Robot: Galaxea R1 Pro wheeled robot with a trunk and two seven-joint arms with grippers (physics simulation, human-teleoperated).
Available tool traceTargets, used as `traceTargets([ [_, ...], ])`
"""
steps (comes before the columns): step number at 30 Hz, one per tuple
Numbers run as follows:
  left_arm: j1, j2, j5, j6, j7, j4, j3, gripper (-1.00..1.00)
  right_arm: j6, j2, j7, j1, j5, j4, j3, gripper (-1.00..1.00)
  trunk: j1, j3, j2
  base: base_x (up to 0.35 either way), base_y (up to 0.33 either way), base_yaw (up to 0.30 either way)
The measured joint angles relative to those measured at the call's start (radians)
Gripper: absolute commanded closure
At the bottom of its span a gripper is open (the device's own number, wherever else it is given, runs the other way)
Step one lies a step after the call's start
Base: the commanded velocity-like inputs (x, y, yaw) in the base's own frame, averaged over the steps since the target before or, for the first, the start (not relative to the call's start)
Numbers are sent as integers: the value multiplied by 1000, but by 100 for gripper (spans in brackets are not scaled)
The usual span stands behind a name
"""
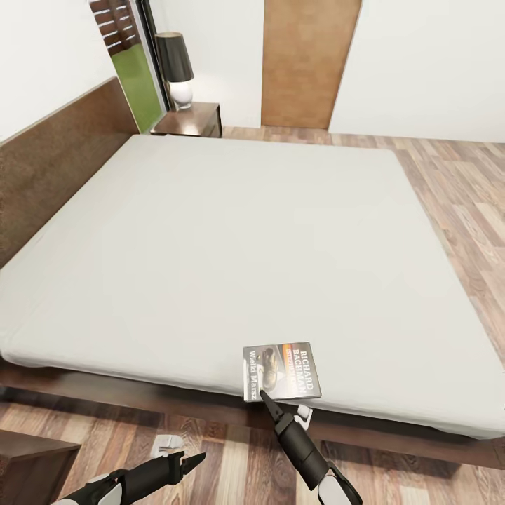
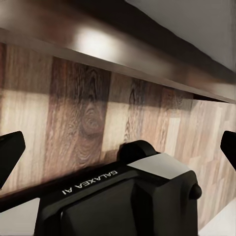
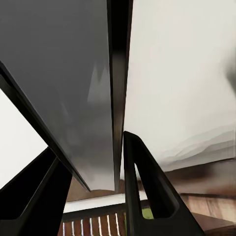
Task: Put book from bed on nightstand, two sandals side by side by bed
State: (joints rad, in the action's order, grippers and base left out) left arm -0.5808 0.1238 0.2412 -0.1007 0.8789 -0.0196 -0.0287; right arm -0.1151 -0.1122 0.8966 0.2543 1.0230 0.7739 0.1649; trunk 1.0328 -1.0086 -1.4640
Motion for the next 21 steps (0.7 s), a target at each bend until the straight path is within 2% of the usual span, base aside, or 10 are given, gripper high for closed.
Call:
traceTargets([
  [3,0,0,0,0,0,0,0,-100,-8,0,-47,0,-3,28,0,100,-12,9,21,0,0,0],
  [9,0,0,0,1,6,0,0,-100,-48,0,-78,0,-8,223,2,100,-35,28,63,0,0,0],
  [11,0,0,0,2,8,0,1,-100,-129,4,-84,0,-19,295,3,100,-42,35,77,0,0,0],
  [12,0,0,-1,2,9,0,1,-100,-173,16,-86,0,-36,313,3,100,-46,38,84,0,0,0],
  [15,0,0,-1,2,10,0,1,-100,-303,83,-87,0,-100,331,2,100,-58,47,105,0,0,0],
  [16,0,0,-1,2,10,0,0,-100,-359,132,-84,-1,-164,331,2,100,-61,50,112,0,0,0],
  [18,0,0,-1,2,10,0,1,-100,-403,195,-83,-2,-209,334,-1,100,-69,56,126,0,0,0],
  [19,0,0,-1,2,10,0,1,-100,-416,239,-82,-4,-233,332,0,100,-73,59,133,0,0,0],
  [20,0,0,-1,2,9,-1,1,-100,-424,273,-81,-6,-235,332,-1,100,-77,63,140,0,0,0],
  [21,0,0,0,2,9,0,1,-100,-429,322,-79,-9,-246,331,-1,100,-81,66,147,0,0,0],
])
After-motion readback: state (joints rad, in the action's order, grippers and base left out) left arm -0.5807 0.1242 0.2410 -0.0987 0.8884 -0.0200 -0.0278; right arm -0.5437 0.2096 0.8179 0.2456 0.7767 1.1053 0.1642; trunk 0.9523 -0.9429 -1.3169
